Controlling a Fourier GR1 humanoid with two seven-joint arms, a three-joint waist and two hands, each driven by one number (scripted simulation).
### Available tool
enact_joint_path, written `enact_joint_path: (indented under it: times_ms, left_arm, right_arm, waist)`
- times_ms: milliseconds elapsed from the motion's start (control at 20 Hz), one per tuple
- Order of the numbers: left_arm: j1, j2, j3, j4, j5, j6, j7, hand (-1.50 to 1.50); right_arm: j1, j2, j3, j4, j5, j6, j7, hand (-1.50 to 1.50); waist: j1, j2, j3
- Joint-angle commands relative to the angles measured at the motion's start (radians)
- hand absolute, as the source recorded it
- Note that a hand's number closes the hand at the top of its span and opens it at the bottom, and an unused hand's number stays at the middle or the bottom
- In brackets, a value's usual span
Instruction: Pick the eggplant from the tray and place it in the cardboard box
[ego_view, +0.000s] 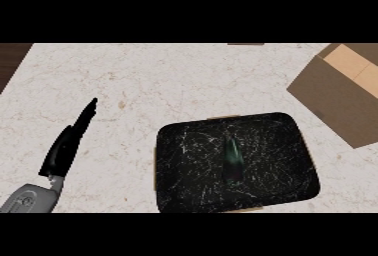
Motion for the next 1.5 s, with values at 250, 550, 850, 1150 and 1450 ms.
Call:
enact_joint_path:
  times_ms: [250,550,850,1150,1450]
  left_arm:
    - [-0.016,-0.052,-0.022,0.001,-0.027,0.0,0.026,0.0]
    - [0.002,-0.045,0.013,0.047,-0.035,-0.023,-0.038,0.0]
    - [-0.017,-0.058,0.043,0.045,-0.056,-0.045,-0.001,0.0]
    - [-0.035,-0.082,0.093,0.166,-0.065,-0.076,-0.085,0.0]
    - [0.012,-0.078,0.093,0.099,-0.091,-0.09,-0.054,0.0]
  right_arm:
    - [-0.378,0.0,0.193,0.122,0.167,0.205,0.532,-1.5]
    - [-0.773,-0.001,0.122,0.289,0.068,0.302,0.761,-1.5]
    - [-0.974,-0.003,0.025,0.309,0.024,0.416,0.774,-1.5]
    - [-1.018,-0.001,0.03,0.445,-0.087,0.351,0.805,-1.5]
    - [-1.216,0.0,-0.068,0.61,-0.17,0.346,0.843,-1.5]
  waist:
    - [0.006,-0.009,0.005]
    - [0.008,-0.014,0.006]
    - [-0.007,-0.021,0.007]
    - [-0.018,-0.02,0.006]
    - [-0.008,-0.02,0.007]
